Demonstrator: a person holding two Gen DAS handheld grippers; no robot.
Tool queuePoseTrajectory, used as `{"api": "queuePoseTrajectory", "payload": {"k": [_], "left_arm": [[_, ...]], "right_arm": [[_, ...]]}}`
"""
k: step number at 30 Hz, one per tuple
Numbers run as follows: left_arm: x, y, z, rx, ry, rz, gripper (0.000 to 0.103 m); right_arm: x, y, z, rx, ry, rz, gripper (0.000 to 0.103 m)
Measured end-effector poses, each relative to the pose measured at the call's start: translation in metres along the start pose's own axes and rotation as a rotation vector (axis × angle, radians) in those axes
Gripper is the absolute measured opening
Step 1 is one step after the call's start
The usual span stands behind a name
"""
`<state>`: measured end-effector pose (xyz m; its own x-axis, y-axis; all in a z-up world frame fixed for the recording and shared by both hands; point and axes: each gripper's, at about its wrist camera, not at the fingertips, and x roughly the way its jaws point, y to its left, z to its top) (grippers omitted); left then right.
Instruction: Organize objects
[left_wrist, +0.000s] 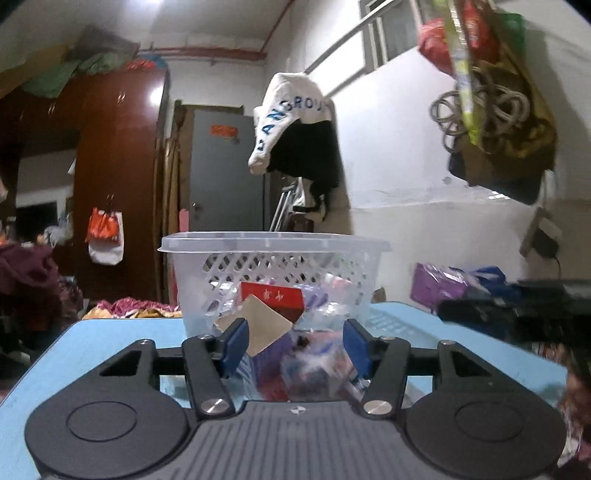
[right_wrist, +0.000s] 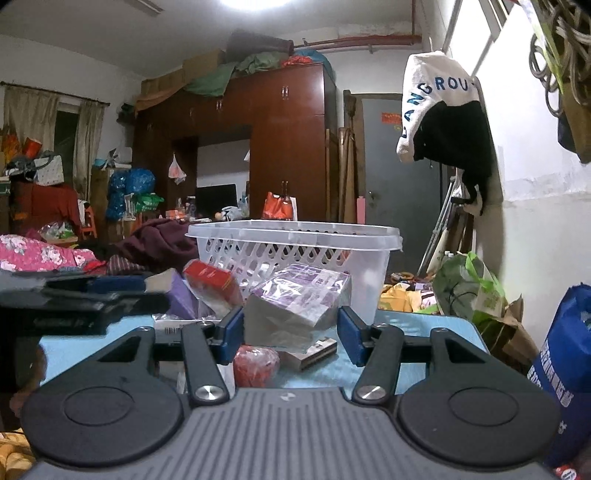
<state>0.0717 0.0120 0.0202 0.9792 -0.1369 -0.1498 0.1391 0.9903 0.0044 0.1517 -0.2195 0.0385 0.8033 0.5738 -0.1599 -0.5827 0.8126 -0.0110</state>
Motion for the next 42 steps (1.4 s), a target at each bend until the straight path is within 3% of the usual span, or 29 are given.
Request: {"api": "queuePoseTrajectory", "payload": {"k": [8,18,24,31,33,35,36,42], "left_arm": [[-0.004,-0.014,-0.007,0.070,-0.013,0.023,0.060],[-0.010,0.037,-0.023,-0.038,0.067,0.106,0.061],[-0.018,0.040,-0.024,-0.001,0.054,0.148,0.064],[-0.029,0.038,-0.027,0.044,0.044,0.145,0.065],[-0.024,0.039,-0.030,0.041,0.066,0.145,0.055],[-0.015,0.042,-0.032,0.031,0.106,0.139,0.025],[-0.012,0.044,-0.034,0.025,0.121,0.145,0.018],[-0.027,0.040,-0.030,0.035,0.036,0.143,0.017]], "right_arm": [[-0.003,-0.002,-0.003,-0.002,0.015,0.008,0.058],[-0.007,0.001,-0.007,-0.001,0.022,0.018,0.058],[-0.004,0.001,-0.013,0.003,0.043,0.022,0.058],[-0.007,0.000,-0.015,0.012,0.043,0.026,0.058],[-0.007,0.000,-0.016,0.013,0.044,0.027,0.058],[-0.008,0.001,-0.016,0.013,0.046,0.027,0.058],[-0.008,0.001,-0.017,0.013,0.047,0.027,0.058],[-0.007,0.001,-0.018,0.019,0.045,0.029,0.058]]}}
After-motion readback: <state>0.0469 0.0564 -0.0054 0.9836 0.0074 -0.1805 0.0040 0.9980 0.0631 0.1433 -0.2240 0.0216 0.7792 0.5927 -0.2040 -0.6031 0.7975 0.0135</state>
